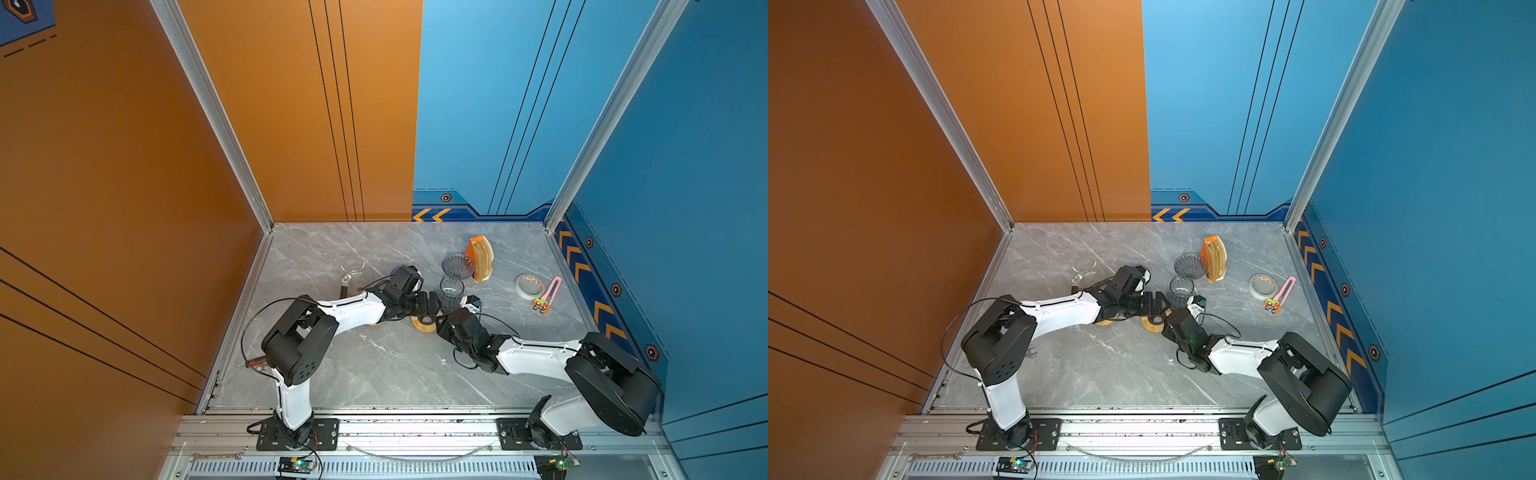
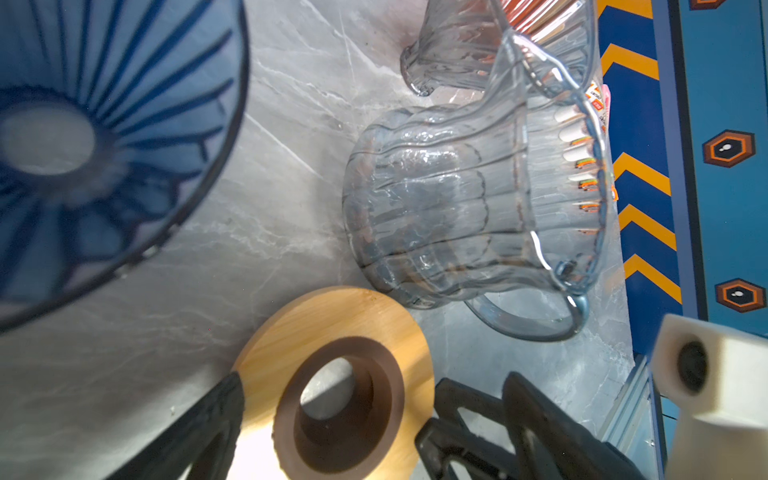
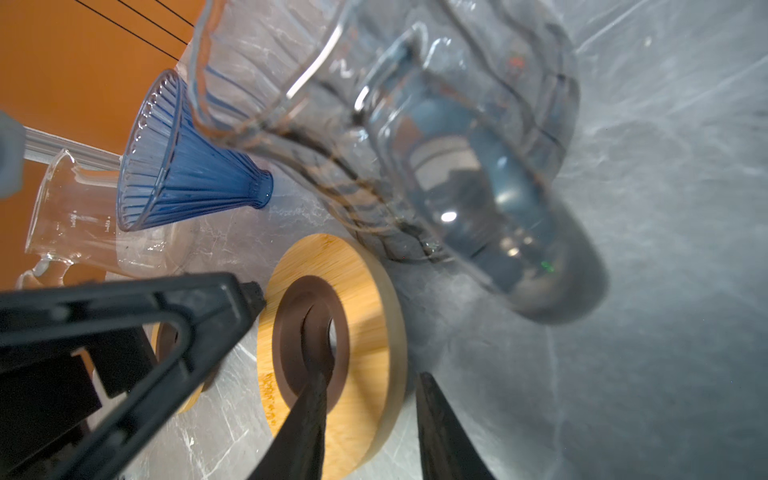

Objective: Place the coffee filter in the dripper

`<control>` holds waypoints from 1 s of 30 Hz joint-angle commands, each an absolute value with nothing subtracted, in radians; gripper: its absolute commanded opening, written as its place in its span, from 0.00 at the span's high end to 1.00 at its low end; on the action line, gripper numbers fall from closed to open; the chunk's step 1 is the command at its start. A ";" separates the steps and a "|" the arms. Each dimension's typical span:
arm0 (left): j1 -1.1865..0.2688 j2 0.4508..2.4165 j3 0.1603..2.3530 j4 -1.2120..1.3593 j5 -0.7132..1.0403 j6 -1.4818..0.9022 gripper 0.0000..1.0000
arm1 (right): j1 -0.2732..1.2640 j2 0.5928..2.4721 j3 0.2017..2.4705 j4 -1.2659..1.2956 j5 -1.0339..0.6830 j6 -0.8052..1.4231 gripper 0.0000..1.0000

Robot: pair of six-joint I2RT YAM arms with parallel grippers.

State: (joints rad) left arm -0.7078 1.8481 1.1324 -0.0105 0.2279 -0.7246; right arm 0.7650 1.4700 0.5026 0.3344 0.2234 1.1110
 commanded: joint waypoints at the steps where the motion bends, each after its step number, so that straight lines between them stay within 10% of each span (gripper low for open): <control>1: -0.699 1.868 1.114 -0.025 0.232 -0.724 0.02 | 0.762 1.485 0.523 0.317 0.267 1.134 0.65; 30: -0.697 1.877 1.089 0.001 0.236 -0.753 0.02 | 0.763 1.584 0.562 0.465 0.196 1.102 0.62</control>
